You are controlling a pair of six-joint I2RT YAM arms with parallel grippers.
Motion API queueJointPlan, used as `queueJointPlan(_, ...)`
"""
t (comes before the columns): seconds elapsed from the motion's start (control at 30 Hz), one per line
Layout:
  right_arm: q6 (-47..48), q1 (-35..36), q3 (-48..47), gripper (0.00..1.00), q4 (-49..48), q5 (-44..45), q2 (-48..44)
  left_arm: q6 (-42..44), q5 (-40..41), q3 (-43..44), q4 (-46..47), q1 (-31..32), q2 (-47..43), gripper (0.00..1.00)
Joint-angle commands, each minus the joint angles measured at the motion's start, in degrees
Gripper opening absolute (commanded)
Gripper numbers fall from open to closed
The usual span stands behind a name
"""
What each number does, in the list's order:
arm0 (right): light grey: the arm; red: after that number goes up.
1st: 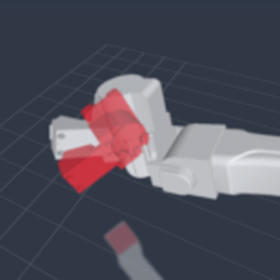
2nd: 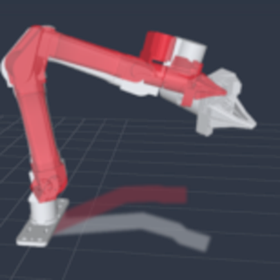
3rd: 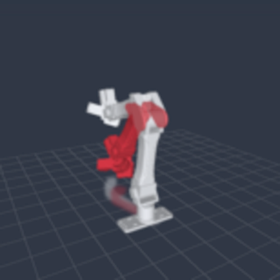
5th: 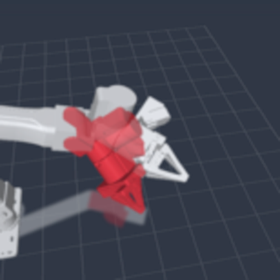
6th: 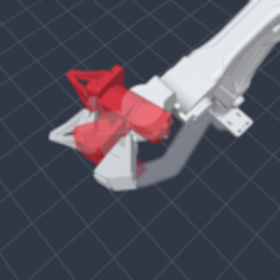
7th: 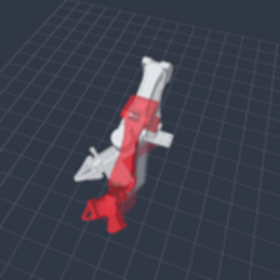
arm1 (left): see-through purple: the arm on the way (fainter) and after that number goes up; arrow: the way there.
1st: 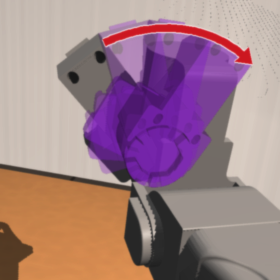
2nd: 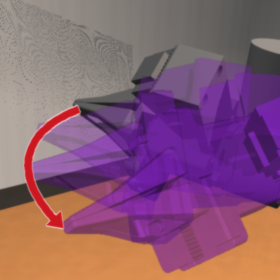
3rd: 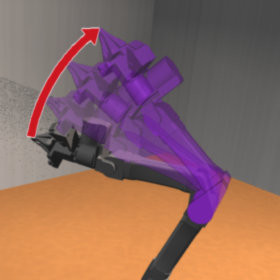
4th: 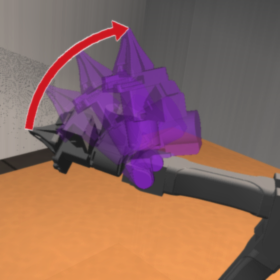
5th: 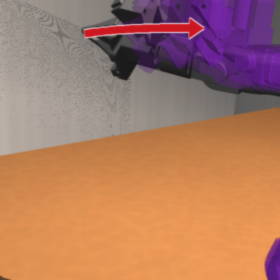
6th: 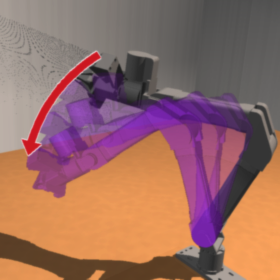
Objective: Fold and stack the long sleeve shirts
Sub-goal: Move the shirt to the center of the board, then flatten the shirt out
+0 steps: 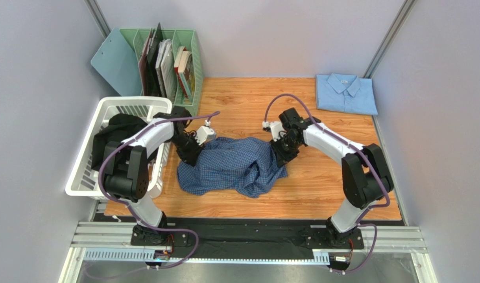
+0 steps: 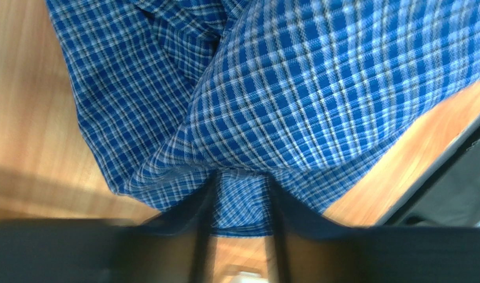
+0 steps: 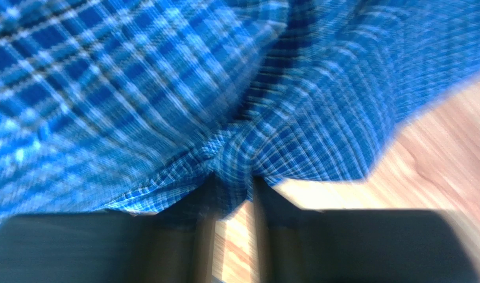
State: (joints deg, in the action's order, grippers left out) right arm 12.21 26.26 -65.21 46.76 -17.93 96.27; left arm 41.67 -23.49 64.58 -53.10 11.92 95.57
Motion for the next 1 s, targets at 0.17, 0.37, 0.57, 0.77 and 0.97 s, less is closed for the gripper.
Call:
queueJointPlan(0.17,0.62,-11.49,-16.16,0.00,6.40,-2.19,-11.88,-3.08,-8.77,14.78,-5.52,-2.25,-6.26,0.00)
queueJointPlan(0.37,4.58,-15.27,-21.80,0.00,9.14,0.88,-18.03,-4.14,-10.26,23.14,-10.35,-3.22,-10.22,0.00)
queueJointPlan(0.57,2.65,-15.36,-25.05,0.00,9.22,-2.10,-21.29,0.60,-12.11,7.35,-7.56,5.99,-17.77,0.61)
queueJointPlan(0.77,3.34,-15.63,-31.29,0.00,11.07,-2.98,-20.51,7.80,-1.92,-10.69,8.35,22.96,-20.87,0.85)
queueJointPlan(0.97,4.23,-15.63,-32.61,0.00,11.68,-2.81,-18.49,12.02,3.88,-11.67,17.59,28.33,-11.47,0.85)
